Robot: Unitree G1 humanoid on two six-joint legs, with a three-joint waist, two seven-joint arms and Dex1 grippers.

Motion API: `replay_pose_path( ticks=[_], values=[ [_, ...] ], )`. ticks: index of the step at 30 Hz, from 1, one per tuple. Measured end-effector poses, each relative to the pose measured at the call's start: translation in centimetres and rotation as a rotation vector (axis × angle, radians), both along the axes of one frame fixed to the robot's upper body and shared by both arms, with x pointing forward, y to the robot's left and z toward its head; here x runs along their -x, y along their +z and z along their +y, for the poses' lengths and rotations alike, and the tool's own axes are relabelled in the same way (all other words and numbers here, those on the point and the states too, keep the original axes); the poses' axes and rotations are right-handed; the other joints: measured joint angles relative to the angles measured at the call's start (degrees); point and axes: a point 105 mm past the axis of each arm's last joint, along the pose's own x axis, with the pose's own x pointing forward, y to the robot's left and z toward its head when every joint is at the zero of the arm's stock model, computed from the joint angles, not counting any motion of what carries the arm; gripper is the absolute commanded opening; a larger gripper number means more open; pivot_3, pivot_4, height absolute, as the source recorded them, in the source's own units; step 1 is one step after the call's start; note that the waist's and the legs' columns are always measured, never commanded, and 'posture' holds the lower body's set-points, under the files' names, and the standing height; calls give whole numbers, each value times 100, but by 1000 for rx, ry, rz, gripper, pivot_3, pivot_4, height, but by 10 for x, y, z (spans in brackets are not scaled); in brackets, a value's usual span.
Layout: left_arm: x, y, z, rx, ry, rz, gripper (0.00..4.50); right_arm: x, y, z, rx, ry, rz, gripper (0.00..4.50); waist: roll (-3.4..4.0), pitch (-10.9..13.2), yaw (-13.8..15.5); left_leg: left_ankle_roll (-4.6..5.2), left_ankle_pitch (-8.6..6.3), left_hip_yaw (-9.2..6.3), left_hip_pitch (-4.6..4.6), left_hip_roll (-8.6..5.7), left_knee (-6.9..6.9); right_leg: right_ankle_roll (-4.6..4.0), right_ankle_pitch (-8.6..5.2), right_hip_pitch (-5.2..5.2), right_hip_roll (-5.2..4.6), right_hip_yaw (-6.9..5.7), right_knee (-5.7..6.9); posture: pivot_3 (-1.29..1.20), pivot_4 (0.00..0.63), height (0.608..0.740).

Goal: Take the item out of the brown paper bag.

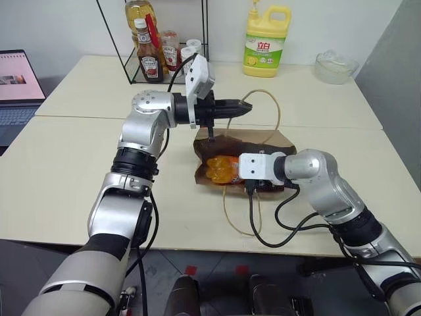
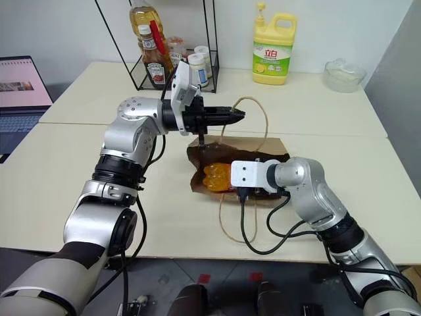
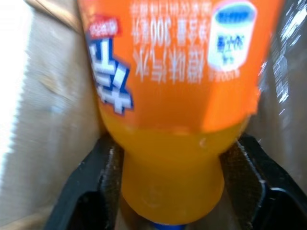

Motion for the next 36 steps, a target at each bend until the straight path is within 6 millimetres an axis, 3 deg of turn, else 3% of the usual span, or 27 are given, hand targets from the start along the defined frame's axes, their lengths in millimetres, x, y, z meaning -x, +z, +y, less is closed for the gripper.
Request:
replay_pose_path(
  ticks=[8,15,25,33,36],
  values=[
    [-2,-2,0,-1,6,9,0,16,26,-6,-94,33,25,2458,1,1,5,2,-1,0,0,0,0,0,0,-1,0,0,0,0,150,740],
    [-2,-1,-1,1,3,-4,0,30,36,-4,-154,66,62,2458,0,1,8,2,-1,0,-3,0,1,0,0,-1,0,0,0,0,150,740],
    [-4,-6,-5,-1,-1,6,0,59,87,-1,-374,119,85,2442,1,2,11,10,-5,-1,-4,0,1,0,0,-2,0,-1,1,0,150,740],
    [-5,-4,-6,-2,0,-6,0,73,107,-3,-498,133,158,2442,1,2,12,20,-11,-1,-4,0,1,0,0,-2,0,-1,2,0,150,740],
    [-5,-3,-6,-3,0,-13,0,73,130,-10,-574,115,124,2442,1,2,12,20,-11,-1,-4,0,1,0,0,-3,0,-1,2,0,150,740]
  ],
)
